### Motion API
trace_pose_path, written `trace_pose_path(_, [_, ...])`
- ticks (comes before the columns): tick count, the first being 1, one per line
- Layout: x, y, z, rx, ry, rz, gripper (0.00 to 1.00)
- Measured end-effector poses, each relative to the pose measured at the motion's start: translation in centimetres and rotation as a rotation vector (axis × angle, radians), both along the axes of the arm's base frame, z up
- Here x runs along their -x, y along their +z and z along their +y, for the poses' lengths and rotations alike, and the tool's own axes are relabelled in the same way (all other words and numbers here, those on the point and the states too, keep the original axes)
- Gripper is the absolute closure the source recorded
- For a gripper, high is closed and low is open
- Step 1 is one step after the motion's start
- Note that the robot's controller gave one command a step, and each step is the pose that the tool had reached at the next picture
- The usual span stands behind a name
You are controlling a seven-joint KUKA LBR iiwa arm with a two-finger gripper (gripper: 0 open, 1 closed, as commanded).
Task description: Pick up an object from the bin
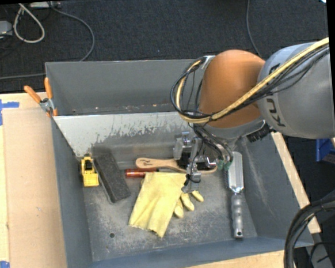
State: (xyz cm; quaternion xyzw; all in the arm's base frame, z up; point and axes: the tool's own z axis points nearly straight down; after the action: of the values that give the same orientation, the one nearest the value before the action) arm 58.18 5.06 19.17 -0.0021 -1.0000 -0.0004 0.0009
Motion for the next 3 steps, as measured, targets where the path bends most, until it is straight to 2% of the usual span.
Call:
trace_pose_path(1, [0.0,0.0,0.0,0.000,0.000,0.000,0.00])
trace_pose_path(2, [0.4,-8.4,0.5,-0.001,0.145,0.009,0.00])
trace_pose_path(3, [3.1,-8.3,1.7,0.000,0.180,-0.005,1.00])
